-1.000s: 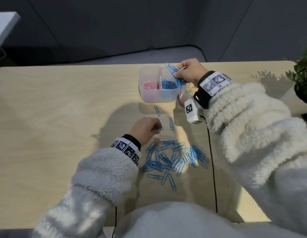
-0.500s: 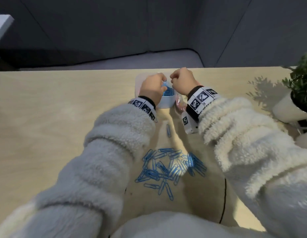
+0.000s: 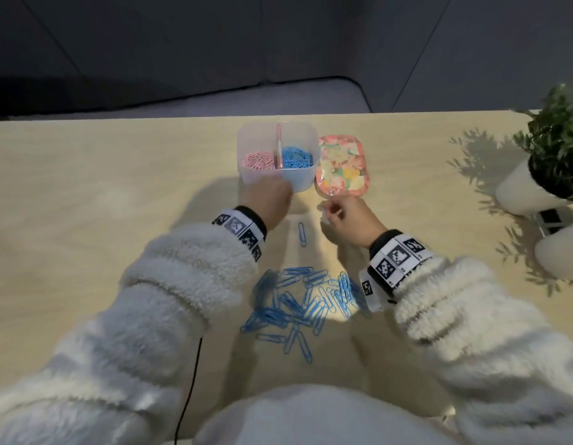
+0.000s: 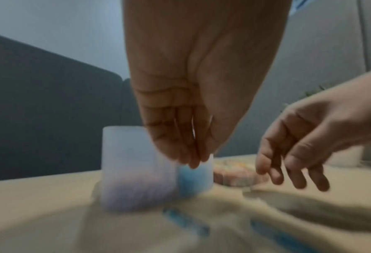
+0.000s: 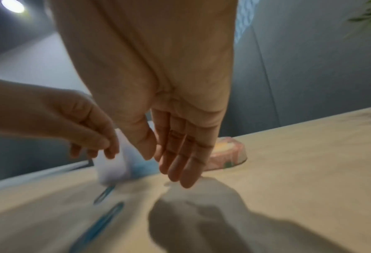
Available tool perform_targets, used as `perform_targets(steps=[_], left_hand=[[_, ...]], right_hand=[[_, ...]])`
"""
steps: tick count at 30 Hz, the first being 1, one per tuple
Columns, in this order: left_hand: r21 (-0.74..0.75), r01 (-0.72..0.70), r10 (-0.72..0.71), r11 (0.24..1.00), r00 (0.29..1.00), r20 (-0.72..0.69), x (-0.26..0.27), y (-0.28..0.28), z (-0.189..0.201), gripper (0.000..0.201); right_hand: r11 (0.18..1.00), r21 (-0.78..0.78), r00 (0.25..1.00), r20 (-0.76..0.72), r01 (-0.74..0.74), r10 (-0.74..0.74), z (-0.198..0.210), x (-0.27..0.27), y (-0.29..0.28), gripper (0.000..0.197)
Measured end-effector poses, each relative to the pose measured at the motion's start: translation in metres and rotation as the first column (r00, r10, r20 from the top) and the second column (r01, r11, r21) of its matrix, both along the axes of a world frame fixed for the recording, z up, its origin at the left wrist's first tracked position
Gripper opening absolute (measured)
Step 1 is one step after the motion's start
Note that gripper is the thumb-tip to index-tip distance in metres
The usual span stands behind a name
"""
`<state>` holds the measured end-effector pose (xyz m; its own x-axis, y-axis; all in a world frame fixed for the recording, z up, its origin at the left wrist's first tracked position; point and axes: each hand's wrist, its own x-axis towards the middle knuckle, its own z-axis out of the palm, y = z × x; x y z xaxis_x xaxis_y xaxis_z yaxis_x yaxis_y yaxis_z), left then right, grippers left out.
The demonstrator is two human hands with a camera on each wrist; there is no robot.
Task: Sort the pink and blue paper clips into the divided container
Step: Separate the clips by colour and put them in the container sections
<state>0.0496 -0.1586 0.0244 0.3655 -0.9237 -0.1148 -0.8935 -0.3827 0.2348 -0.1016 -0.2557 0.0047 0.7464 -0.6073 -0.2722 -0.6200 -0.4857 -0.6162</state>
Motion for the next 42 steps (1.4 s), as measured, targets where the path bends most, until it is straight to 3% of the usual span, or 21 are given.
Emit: perform_targets(steps=[5,8,11,13,15,18,21,25,30,34,38,40,42], left_hand=[[0.139,0.17,-0.19,0.976,0.971,0.146,0.0,0.041,-0.029,0.034],[0.187,0.28,-0.317,0.942,0.925,0.211,-0.003,0.054,-0.043,0.039],[0.119,0.341,-0.358,0.932,0.918,0.171,-0.025,0.08,-0.045,0.039],[0.095,0.336,-0.338,0.937,0.941,0.003,-0.035,0.099,-0.049,0.05],[0.13,0.279,-0.266,0.952,0.958,-0.103,-0.035,0.118,-0.054,0.08],[0.169,0.185,-0.173,0.968,0.981,-0.083,-0.035,0.144,-0.047,0.126],[0.211,0.167,-0.161,0.963,0.986,-0.045,-0.046,0.159,-0.051,0.142],[0.201,0.15,-0.142,0.968,0.988,-0.052,-0.063,0.153,-0.054,0.131],[0.193,0.194,-0.16,0.962,0.971,-0.178,-0.067,0.129,-0.038,0.109],[0.184,0.216,-0.192,0.959,0.972,-0.138,-0.06,0.124,-0.028,0.114],[0.306,0.281,-0.263,0.91,0.96,-0.101,-0.059,0.116,-0.028,0.129],[0.354,0.288,-0.271,0.89,0.958,-0.098,-0.061,0.111,-0.03,0.12],[0.351,0.271,-0.253,0.896,0.963,-0.097,-0.061,0.106,-0.028,0.101]], right_hand=[[0.94,-0.2,0.95,-0.207,-0.276,0.235,-0.017,0.015,0.041,0.026],[0.87,-0.251,0.897,-0.243,-0.425,0.368,-0.025,0.009,0.06,0.024],[0.809,-0.242,0.842,-0.229,-0.535,0.488,-0.027,-0.016,0.075,0.025],[0.846,-0.168,0.862,-0.149,-0.506,0.485,-0.022,-0.037,0.076,0.027],[0.898,-0.117,0.904,-0.107,-0.424,0.413,-0.015,-0.058,0.068,0.037],[0.939,-0.155,0.923,-0.289,-0.307,0.254,-0.005,-0.089,0.052,0.08],[0.969,-0.103,0.888,-0.43,-0.225,0.161,-0.006,-0.104,0.058,0.102],[0.979,-0.037,0.934,-0.311,-0.198,0.177,-0.019,-0.091,0.077,0.09],[0.976,0.012,0.961,-0.174,-0.216,0.214,-0.019,-0.065,0.092,0.066],[0.979,-0.041,0.954,-0.234,-0.202,0.187,-0.008,-0.071,0.08,0.088],[0.934,-0.131,0.904,-0.326,-0.333,0.277,-0.01,-0.07,0.089,0.103],[0.929,-0.127,0.91,-0.286,-0.347,0.3,-0.016,-0.062,0.098,0.095],[0.955,-0.087,0.942,-0.21,-0.284,0.262,-0.019,-0.054,0.102,0.071]])
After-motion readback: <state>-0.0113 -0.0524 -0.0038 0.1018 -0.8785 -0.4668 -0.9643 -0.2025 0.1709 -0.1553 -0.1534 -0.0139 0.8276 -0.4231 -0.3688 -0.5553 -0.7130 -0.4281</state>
